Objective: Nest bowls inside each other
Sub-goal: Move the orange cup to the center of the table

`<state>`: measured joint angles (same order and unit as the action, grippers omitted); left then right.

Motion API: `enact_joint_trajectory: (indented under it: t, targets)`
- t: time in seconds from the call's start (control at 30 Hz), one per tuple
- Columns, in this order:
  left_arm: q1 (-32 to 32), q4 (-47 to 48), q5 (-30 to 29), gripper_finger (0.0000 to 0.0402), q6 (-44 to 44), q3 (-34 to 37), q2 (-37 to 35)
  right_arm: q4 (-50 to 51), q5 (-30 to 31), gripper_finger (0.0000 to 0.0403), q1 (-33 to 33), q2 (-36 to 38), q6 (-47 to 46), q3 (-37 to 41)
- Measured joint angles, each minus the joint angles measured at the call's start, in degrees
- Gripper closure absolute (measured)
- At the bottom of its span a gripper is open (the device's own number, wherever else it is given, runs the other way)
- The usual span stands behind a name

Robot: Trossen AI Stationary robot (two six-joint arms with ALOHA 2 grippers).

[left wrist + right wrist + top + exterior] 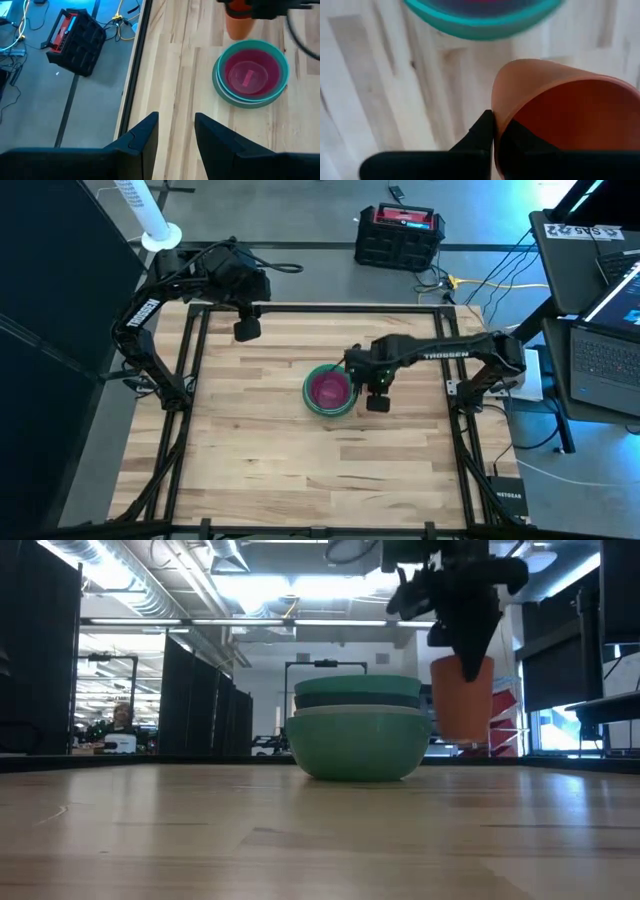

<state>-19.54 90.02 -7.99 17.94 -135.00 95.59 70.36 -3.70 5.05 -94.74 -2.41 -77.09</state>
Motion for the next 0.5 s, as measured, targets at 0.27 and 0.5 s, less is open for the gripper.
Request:
enact_joint_trajectory:
  t: [0.27,0.5]
  targets:
    - [0.04,0.01,-0.01,0.029,0.03,0.0,0.0,-2.68,0.0,0.0403,-3.2,-1.07,-3.52,0.08]
    - [0.06,0.03,-0.01,0.029,0.13,0.0,0.0,-5.77,-0.99,0.0403,-4.32,-1.53,-5.02,3.2]
